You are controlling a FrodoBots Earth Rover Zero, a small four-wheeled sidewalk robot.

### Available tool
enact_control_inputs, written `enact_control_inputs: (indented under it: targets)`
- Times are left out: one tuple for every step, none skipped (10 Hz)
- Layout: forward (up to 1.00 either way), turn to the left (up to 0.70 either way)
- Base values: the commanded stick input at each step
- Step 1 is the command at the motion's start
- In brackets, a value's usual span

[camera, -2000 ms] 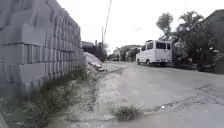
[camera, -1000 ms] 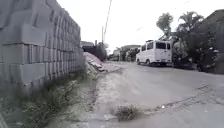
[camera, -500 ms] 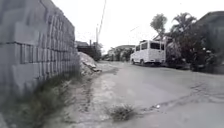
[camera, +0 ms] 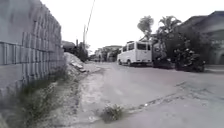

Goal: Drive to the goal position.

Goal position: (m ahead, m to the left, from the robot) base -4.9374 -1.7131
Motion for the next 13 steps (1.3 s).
enact_control_inputs:
  targets:
    - [0.00, -0.06]
    - [0.00, 0.00]
    - [0.00, 0.00]
    - [0.00, 0.00]
    - [0.00, 0.00]
    - [0.00, 0.00]
    - [0.00, 0.00]
    - [0.00, 0.00]
    - [0.00, 0.00]
    - [0.00, 0.00]
    - [0.00, -0.64]
    - [0.00, -0.70]
    - [0.00, -0.70]
